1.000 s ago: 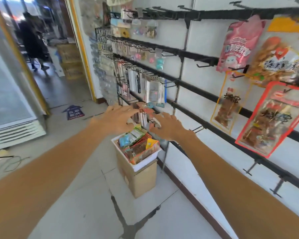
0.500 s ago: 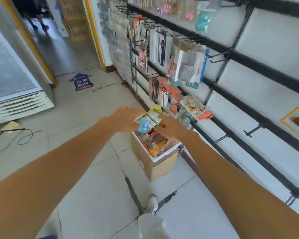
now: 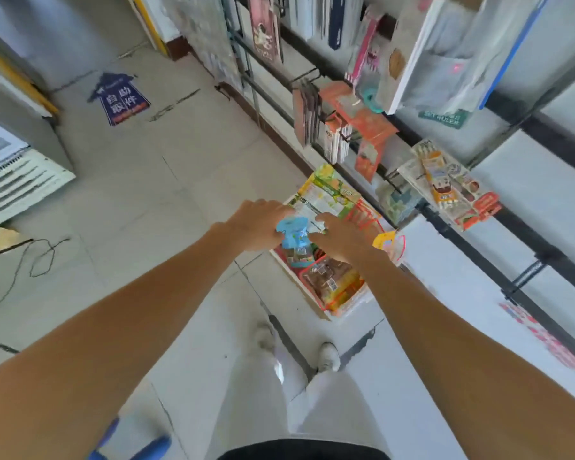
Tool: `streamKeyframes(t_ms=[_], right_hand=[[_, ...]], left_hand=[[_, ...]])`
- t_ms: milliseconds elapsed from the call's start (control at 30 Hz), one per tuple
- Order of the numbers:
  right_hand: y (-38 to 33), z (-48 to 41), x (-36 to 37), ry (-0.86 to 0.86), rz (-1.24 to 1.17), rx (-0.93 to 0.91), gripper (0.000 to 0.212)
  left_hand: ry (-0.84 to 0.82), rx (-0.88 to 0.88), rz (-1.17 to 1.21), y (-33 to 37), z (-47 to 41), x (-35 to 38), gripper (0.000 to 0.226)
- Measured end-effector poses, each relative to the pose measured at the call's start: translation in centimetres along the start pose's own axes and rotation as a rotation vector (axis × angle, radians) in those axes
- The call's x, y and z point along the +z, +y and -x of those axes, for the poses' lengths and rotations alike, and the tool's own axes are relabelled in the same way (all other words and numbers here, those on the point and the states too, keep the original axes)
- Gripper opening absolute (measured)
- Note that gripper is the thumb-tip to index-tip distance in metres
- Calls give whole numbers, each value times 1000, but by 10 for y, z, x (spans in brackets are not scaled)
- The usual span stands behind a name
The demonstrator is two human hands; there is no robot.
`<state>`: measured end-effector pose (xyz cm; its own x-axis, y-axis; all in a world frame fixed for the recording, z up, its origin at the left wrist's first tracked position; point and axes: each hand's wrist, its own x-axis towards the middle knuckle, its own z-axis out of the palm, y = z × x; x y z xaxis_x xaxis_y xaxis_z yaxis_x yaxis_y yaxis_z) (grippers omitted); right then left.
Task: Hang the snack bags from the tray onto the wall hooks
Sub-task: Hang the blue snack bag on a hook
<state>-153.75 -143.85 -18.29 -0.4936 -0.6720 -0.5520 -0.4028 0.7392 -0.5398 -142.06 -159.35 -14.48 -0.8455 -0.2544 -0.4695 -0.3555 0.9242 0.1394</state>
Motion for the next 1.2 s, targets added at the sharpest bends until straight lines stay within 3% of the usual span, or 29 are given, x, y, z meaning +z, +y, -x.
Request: streamKeyframes(t_ms=[100, 300, 400, 500, 700, 1000, 1200], right_hand=[[13, -38, 21, -6, -72, 134, 53], [11, -107, 72, 91, -522, 484, 52], [4, -131, 80, 170, -487, 521, 61], [5, -151, 92, 154, -425, 560, 66], [9, -177, 117, 157, -307, 577, 42], [-13, -130, 118, 508, -604, 540, 20], [-31, -52, 79, 863, -866, 496, 7]], left_hand=[[-65, 42, 37, -30, -48, 22, 52], [-268, 25, 319, -79, -129, 62, 48], [-311, 108, 359, -93, -155, 69, 62], [-350, 181, 315, -107, -171, 82, 60], [-428, 267, 322, -137, -180, 95, 51], [-323, 325, 351, -127, -169, 61, 50], [-269, 390, 471, -94, -132, 35, 64]])
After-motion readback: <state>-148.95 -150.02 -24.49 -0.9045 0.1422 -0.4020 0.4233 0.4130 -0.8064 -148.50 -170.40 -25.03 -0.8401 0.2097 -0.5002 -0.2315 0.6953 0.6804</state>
